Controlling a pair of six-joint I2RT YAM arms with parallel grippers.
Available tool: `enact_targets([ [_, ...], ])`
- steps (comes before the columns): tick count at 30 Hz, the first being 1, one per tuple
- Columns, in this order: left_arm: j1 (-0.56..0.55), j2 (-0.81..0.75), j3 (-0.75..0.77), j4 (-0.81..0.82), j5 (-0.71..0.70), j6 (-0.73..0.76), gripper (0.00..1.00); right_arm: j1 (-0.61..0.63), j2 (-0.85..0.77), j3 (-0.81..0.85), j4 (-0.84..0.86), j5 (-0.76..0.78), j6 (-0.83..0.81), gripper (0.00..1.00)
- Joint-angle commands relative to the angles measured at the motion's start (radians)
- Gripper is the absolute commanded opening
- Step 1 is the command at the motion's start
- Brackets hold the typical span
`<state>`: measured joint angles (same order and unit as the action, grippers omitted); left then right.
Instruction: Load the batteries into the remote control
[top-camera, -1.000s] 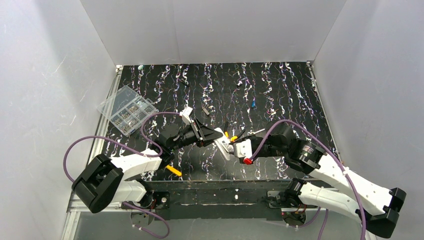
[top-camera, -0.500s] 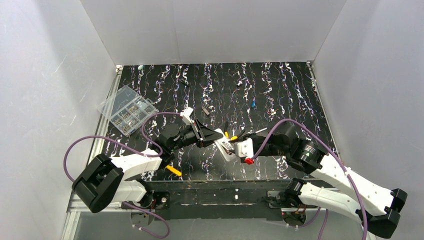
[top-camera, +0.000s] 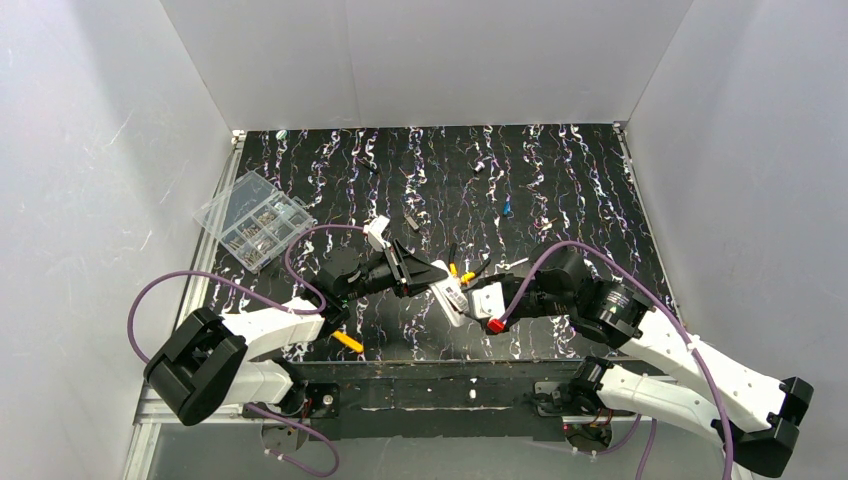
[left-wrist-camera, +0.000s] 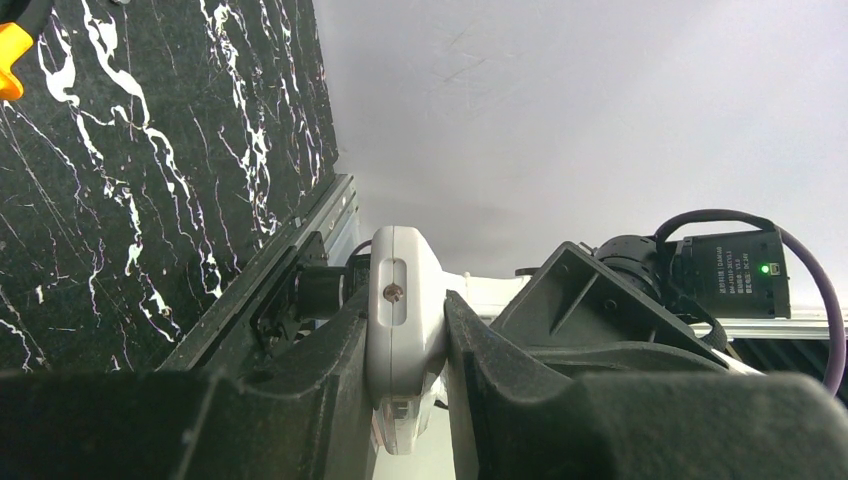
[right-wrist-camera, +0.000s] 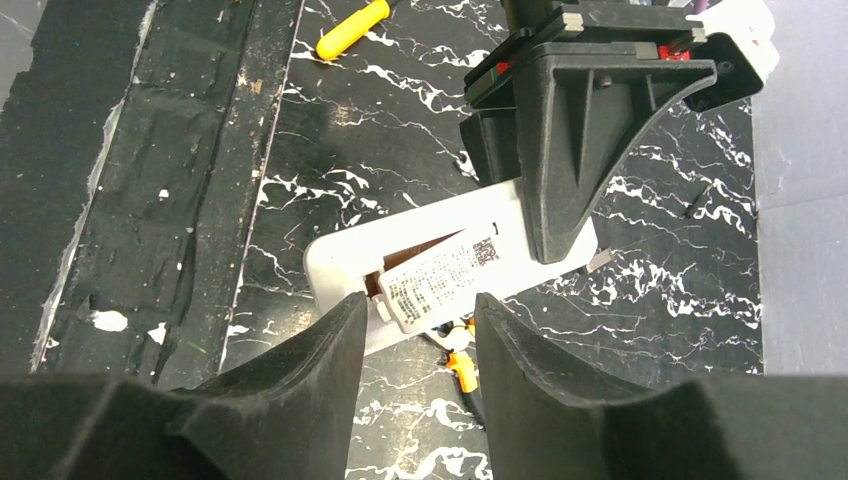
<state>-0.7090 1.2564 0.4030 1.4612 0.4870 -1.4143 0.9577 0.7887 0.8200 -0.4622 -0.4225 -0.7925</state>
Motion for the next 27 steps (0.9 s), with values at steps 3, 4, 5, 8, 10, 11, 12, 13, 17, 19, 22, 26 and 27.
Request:
enact_targets([
  [3,-0.003,-0.017,0.037,0.08,0.035,0.003,0.0,0.002,-0.015,0.002,-0.017,-0.012,0.0,0.54],
  [4,-0.004,-0.017,0.036,0.08,0.034,0.003,0.0,0.001,-0.015,0.003,-0.02,-0.015,0.001,0.54],
  [5,-0.003,-0.017,0.037,0.08,0.035,0.003,0.0,0.001,-0.016,0.004,-0.024,-0.016,0.001,0.55],
  [8,-0.003,-0.018,0.036,0.08,0.035,0.003,0.0,0.001,-0.018,0.007,-0.035,-0.019,0.001,0.55],
  [10,-0.004,-0.018,0.035,0.08,0.035,0.003,0.0,0.001,-0.022,0.012,-0.037,-0.022,0.012,0.57],
  [11,-0.003,-0.016,0.035,0.08,0.035,0.003,0.0,0.001,-0.026,0.015,-0.028,-0.024,0.028,0.58],
  [12,-0.003,-0.016,0.033,0.08,0.035,0.003,0.0,0.001,-0.033,0.019,-0.014,-0.023,0.048,0.59],
  [13,-0.004,-0.015,0.034,0.08,0.035,0.003,0.0,0.001,-0.038,0.019,0.004,-0.015,0.073,0.61],
  [17,-0.003,-0.008,0.034,0.08,0.03,0.002,0.0,0.001,-0.061,0.02,0.136,0.039,0.248,0.66],
  [19,-0.003,-0.009,0.037,0.08,0.031,0.001,0.0,0.001,-0.07,0.025,0.188,0.06,0.359,0.67],
  [22,-0.004,-0.008,0.039,0.08,0.033,0.001,0.0,0.002,-0.082,0.041,0.28,0.218,0.669,0.67],
  [26,-0.003,-0.009,0.037,0.08,0.032,-0.003,0.0,0.003,-0.06,0.151,0.135,0.393,0.953,0.63],
  [27,-0.004,-0.007,0.036,0.08,0.032,-0.003,0.0,0.004,-0.053,0.17,0.091,0.413,1.004,0.62],
])
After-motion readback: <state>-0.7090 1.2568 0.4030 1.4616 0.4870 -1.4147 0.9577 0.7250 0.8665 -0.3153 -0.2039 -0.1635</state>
